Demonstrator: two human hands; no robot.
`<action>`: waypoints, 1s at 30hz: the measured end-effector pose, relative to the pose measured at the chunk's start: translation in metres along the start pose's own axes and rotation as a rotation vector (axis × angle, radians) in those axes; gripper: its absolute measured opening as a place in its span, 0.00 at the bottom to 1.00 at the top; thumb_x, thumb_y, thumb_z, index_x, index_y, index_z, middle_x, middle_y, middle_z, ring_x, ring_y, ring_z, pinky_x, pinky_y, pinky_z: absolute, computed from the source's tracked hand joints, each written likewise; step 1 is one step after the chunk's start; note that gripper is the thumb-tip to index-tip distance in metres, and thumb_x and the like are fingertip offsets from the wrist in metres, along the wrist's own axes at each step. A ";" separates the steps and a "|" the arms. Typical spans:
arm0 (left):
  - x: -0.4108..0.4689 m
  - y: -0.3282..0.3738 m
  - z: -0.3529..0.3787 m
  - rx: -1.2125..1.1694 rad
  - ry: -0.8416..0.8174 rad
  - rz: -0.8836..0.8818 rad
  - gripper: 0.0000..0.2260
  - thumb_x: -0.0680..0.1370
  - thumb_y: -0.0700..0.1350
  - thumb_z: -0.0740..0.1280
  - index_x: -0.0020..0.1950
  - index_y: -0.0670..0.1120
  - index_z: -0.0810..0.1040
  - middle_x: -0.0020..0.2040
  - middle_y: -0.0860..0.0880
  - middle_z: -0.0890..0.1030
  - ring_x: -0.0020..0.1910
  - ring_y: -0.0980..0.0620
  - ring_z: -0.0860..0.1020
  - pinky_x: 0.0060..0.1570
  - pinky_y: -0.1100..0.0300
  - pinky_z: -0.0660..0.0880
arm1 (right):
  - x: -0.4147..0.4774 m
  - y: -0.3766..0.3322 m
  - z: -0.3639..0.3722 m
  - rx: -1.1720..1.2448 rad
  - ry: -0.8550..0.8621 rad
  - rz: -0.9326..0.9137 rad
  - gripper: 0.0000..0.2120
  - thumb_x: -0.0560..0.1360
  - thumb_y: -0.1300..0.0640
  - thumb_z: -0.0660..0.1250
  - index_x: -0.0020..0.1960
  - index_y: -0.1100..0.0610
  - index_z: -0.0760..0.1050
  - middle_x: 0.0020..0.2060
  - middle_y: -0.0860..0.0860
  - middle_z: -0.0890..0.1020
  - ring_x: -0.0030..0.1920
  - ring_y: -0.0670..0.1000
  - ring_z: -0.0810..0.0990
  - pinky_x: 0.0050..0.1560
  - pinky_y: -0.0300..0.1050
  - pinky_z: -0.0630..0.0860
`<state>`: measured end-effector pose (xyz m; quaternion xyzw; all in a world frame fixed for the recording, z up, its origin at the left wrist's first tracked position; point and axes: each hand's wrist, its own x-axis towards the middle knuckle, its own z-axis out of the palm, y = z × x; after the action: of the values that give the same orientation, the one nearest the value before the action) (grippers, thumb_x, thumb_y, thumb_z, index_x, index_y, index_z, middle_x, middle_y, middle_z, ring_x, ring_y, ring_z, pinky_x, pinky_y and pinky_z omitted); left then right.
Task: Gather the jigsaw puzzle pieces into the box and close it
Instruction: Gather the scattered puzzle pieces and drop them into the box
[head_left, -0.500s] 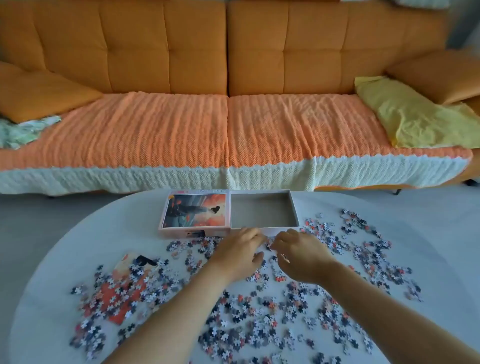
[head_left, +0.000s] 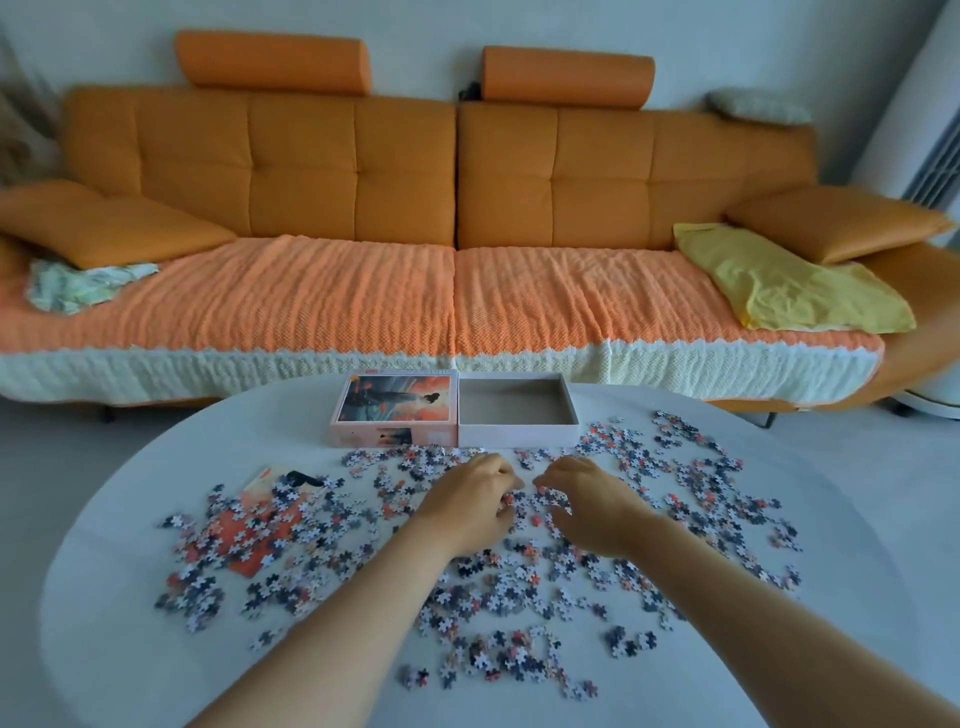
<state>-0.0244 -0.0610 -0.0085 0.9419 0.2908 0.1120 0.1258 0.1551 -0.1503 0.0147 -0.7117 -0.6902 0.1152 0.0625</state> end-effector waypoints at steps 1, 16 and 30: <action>-0.003 0.001 -0.002 0.052 -0.007 -0.031 0.19 0.79 0.52 0.63 0.70 0.50 0.73 0.67 0.52 0.72 0.67 0.51 0.69 0.66 0.53 0.69 | -0.002 -0.001 -0.001 0.006 0.004 0.054 0.24 0.76 0.56 0.62 0.72 0.49 0.67 0.70 0.47 0.69 0.70 0.50 0.65 0.71 0.49 0.66; 0.012 0.019 0.011 -0.043 -0.089 -0.260 0.10 0.79 0.42 0.64 0.58 0.46 0.80 0.52 0.47 0.73 0.58 0.44 0.71 0.57 0.46 0.72 | 0.023 -0.017 0.019 0.007 -0.044 0.245 0.11 0.77 0.54 0.66 0.59 0.54 0.76 0.60 0.57 0.70 0.61 0.57 0.71 0.62 0.52 0.73; 0.012 0.008 0.012 -0.297 0.028 -0.228 0.04 0.75 0.39 0.72 0.46 0.47 0.83 0.47 0.50 0.83 0.44 0.54 0.78 0.50 0.59 0.75 | 0.017 -0.022 0.005 0.141 0.026 0.291 0.11 0.71 0.59 0.72 0.53 0.50 0.82 0.54 0.48 0.82 0.49 0.48 0.80 0.52 0.40 0.78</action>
<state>-0.0067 -0.0626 -0.0158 0.8722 0.3776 0.1518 0.2713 0.1333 -0.1329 0.0137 -0.7993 -0.5692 0.1622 0.1037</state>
